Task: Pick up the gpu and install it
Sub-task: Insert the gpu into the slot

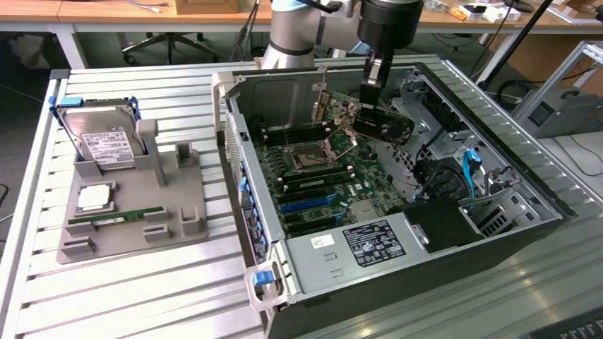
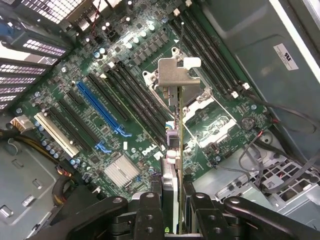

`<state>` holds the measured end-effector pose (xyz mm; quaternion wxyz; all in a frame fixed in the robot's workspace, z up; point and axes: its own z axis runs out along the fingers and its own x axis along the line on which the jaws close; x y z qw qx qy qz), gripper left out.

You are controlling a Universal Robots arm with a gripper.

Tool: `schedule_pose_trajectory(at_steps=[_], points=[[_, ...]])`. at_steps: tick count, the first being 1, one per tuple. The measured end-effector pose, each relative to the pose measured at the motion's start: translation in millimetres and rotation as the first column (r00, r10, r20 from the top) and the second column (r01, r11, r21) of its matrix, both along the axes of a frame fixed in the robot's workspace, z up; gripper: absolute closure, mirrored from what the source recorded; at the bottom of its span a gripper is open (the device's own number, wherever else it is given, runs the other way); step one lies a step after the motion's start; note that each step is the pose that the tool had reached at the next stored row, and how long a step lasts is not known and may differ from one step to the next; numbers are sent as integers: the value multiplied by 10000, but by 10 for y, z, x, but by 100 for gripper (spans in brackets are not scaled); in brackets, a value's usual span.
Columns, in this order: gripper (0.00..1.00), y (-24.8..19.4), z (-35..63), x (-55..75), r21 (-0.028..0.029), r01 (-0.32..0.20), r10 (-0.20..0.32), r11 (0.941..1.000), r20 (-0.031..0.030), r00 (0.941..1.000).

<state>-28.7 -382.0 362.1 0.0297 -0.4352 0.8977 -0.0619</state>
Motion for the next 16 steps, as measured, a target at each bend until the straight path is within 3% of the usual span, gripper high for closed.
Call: schedule_pose_trajectory(at_steps=[6,16], points=[[73,0,-2,0,-15,-380,380,9993,0,9993],[73,0,-3,0,-15,-515,515,9987,0,9987]])
